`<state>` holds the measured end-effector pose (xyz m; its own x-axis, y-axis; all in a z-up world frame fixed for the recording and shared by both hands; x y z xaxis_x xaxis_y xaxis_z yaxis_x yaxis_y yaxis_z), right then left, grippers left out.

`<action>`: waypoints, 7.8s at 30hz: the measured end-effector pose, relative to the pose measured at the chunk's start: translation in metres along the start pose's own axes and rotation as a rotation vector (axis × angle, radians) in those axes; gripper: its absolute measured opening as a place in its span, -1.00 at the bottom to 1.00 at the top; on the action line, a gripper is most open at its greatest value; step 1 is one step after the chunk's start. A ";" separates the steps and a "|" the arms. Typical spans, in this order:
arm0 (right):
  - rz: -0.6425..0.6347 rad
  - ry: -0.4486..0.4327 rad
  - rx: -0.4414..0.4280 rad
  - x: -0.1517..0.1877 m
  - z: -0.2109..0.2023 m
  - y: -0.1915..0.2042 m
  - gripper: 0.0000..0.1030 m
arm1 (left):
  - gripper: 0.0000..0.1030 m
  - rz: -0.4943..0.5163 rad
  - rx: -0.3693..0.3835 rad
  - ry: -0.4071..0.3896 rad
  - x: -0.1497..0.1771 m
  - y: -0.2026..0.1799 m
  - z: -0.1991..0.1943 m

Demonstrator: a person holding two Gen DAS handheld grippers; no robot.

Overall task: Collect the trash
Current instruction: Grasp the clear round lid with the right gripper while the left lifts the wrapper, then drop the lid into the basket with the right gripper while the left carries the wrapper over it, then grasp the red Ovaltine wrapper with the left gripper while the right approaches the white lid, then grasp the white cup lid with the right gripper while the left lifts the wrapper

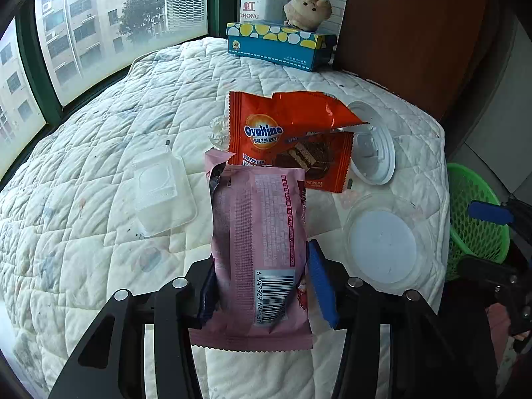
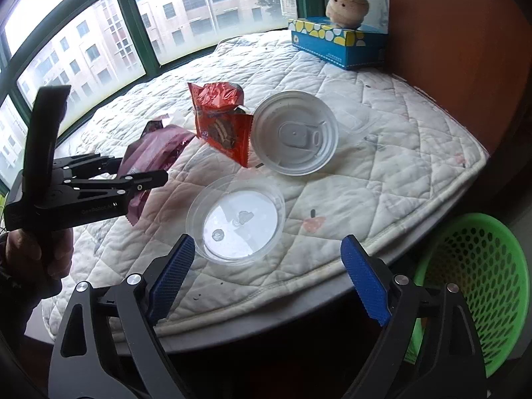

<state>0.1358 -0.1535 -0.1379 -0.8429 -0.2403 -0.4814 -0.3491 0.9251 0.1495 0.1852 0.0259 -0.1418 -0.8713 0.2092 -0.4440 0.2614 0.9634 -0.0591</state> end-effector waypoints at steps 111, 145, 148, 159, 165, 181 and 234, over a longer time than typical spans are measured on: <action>0.569 -0.239 0.305 0.154 -0.177 -0.268 0.83 | 0.44 0.450 0.337 0.110 -0.038 -0.387 0.039; 0.356 -0.208 0.180 0.071 -0.130 -0.176 0.83 | 0.53 0.071 -0.025 -0.104 -0.058 -0.111 -0.027; 0.335 -0.198 0.171 0.061 -0.123 -0.167 0.83 | 0.61 0.051 -0.063 -0.122 -0.059 -0.080 -0.029; 0.276 -0.153 0.152 0.027 -0.097 -0.134 0.83 | 0.74 0.103 -0.039 -0.129 -0.076 -0.006 -0.012; 0.254 -0.125 0.134 0.007 -0.079 -0.121 0.83 | 0.77 0.187 0.007 -0.121 -0.085 -0.004 0.003; 0.214 -0.042 0.110 -0.021 -0.029 -0.101 0.83 | 0.34 0.311 0.202 -0.121 -0.094 -0.001 0.025; 0.052 0.003 0.049 -0.066 0.041 -0.035 0.78 | -0.98 0.159 0.207 -0.317 -0.040 0.013 -0.097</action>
<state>0.2205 -0.1581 -0.1465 -0.8605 -0.1924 -0.4717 -0.2845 0.9496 0.1316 0.1829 0.0464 -0.0386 -0.6503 0.2599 -0.7139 0.4892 0.8621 -0.1317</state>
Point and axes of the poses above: each gripper's, at about its wrist camera, not at the fingertips, and z roughly the way its jaws point, y to its left, x to its underside, the point moved 5 cm from there along z, roughly the way its jaws point, and after that the axes turned 9 degrees about y, right-handed, at the moved point
